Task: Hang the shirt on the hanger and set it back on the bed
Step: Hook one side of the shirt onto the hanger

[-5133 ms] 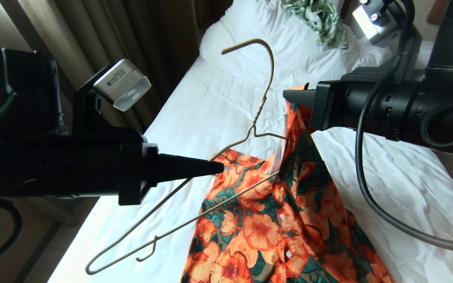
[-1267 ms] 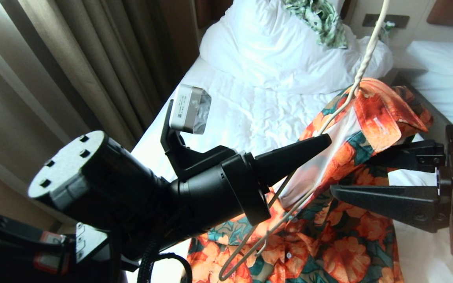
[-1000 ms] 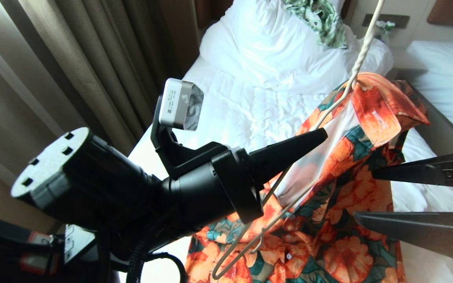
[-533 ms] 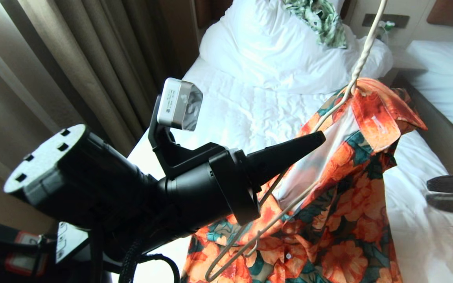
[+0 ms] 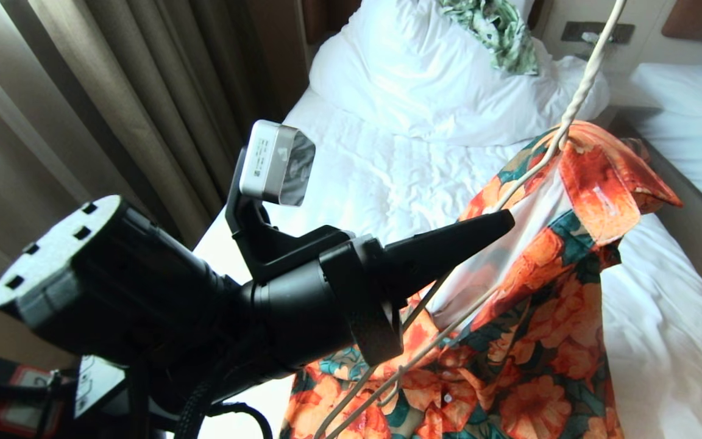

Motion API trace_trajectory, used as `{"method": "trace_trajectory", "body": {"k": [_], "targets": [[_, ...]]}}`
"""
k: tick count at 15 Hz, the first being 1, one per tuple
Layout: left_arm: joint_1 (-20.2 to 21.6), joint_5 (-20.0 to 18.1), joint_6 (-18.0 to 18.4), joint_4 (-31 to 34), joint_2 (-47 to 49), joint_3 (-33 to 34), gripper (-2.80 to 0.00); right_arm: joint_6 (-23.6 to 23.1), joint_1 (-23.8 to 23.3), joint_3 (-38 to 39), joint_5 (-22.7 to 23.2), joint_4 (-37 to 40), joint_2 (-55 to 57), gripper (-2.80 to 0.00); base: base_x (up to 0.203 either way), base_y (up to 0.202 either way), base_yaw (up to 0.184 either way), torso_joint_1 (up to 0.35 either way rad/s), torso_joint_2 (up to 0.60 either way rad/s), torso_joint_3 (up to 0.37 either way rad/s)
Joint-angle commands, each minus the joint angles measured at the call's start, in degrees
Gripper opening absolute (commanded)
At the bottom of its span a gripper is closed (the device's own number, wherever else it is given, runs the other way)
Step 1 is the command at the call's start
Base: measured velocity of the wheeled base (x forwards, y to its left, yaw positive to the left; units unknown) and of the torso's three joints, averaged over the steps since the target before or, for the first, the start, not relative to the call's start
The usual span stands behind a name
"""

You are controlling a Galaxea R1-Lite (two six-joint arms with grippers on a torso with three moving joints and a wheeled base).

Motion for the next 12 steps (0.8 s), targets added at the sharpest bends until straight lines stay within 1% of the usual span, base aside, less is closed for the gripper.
{"method": "trace_trajectory", "body": {"k": [1,2,3,4,6,8,9,11,12], "targets": [[0.0,-0.1,-0.2,-0.5,-0.3,0.2,-2.8,-9.7,-8.1,-3.4,7.0,2.0,5.4,0.0,0.0,0.0,0.0,0.0,0.0,0.0],[0.0,-0.1,-0.2,-0.5,-0.3,0.3,-2.8,-14.0,-11.5,-3.5,12.5,2.4,6.2,0.0,0.0,0.0,0.0,0.0,0.0,0.0],[0.0,-0.1,-0.2,-0.5,-0.4,0.4,-2.8,-16.8,-14.1,-3.7,17.7,2.2,7.3,0.0,0.0,0.0,0.0,0.0,0.0,0.0],[0.0,-0.1,-0.2,-0.5,-0.4,0.4,-2.8,-19.0,-16.2,-3.7,20.8,0.9,8.7,0.0,0.0,0.0,0.0,0.0,0.0,0.0],[0.0,-0.2,-0.2,-0.5,-0.5,1.0,-2.8,-21.0,-17.9,-3.7,24.7,-2.6,10.4,0.0,0.0,0.0,0.0,0.0,0.0,0.0],[0.0,-0.2,-0.2,-0.5,-0.6,1.4,-2.8,-22.9,-19.5,-3.8,29.6,-7.3,12.1,0.0,0.0,0.0,0.0,0.0,0.0,0.0],[0.0,-0.2,-0.2,-0.5,-1.0,1.8,-2.8,-23.9,-19.8,-3.8,31.0,-9.2,12.7,0.0,0.0,0.0,0.0,0.0,0.0,0.0],[0.2,-0.3,-0.2,-0.5,-1.3,1.7,-2.8,-25.1,-19.9,-3.7,31.5,-9.4,13.4,0.0,0.0,0.0,0.0,0.0,0.0,0.0],[0.6,-1.0,-0.2,-0.5,-1.4,1.7,-2.8,-25.4,-19.9,-3.7,31.6,-9.4,13.6,0.0,0.0,0.0,0.0,0.0,0.0,0.0]]}}
